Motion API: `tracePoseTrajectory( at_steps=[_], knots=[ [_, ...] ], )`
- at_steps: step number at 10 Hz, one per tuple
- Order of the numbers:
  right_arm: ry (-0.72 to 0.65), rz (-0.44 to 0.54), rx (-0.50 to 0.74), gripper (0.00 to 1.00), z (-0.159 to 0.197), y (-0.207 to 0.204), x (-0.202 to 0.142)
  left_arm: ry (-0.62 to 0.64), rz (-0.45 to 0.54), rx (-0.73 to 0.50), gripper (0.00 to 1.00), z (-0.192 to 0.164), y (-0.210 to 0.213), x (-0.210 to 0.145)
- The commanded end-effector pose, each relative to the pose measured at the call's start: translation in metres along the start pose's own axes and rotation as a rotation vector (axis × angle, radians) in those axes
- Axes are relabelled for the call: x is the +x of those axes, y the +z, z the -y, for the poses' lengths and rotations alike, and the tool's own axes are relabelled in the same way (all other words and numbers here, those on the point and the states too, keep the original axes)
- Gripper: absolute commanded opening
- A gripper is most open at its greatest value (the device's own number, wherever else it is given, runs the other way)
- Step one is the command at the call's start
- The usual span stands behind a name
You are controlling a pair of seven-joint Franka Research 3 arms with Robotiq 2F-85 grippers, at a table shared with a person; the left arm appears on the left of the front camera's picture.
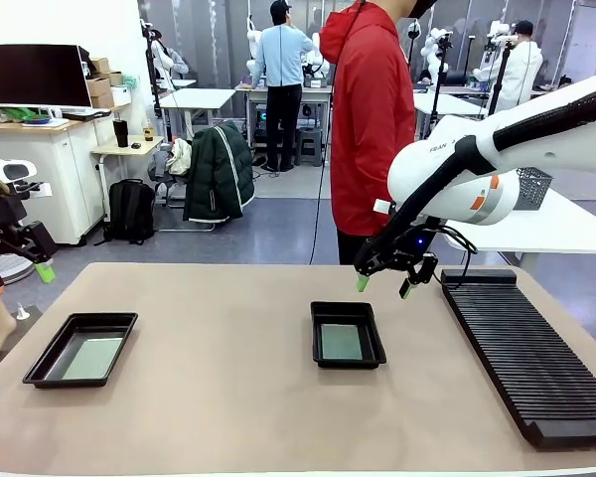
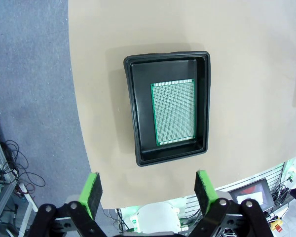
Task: Inspect and transfer BCBs to ESD trays.
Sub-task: Pick up the Blank PCB from the PCB Rack and place it in the right ESD tray, then pick up the ESD tray and place it on the left side of the table.
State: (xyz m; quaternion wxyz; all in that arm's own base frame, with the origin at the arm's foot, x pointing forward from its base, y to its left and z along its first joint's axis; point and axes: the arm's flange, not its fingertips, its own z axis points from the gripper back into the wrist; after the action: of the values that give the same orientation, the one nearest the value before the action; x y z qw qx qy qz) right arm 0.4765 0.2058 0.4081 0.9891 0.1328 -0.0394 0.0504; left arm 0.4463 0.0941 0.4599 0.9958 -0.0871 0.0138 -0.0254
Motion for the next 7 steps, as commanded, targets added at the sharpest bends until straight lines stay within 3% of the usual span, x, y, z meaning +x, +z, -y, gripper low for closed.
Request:
tracePoseTrajectory(
  at_steps=[1, 7],
  knots=[
    [-0.004, 0.008, 0.005, 1.0, -0.0001, -0.0007, -0.0014, -0.008, 0.01, -0.006, 1.0, -0.0007, -0.0015, -0.0009],
    [-0.004, 0.008, 0.005, 1.0, -0.0001, -0.0007, -0.0014, -0.008, 0.01, -0.006, 1.0, -0.0007, -0.0015, -0.0009]
  ],
)
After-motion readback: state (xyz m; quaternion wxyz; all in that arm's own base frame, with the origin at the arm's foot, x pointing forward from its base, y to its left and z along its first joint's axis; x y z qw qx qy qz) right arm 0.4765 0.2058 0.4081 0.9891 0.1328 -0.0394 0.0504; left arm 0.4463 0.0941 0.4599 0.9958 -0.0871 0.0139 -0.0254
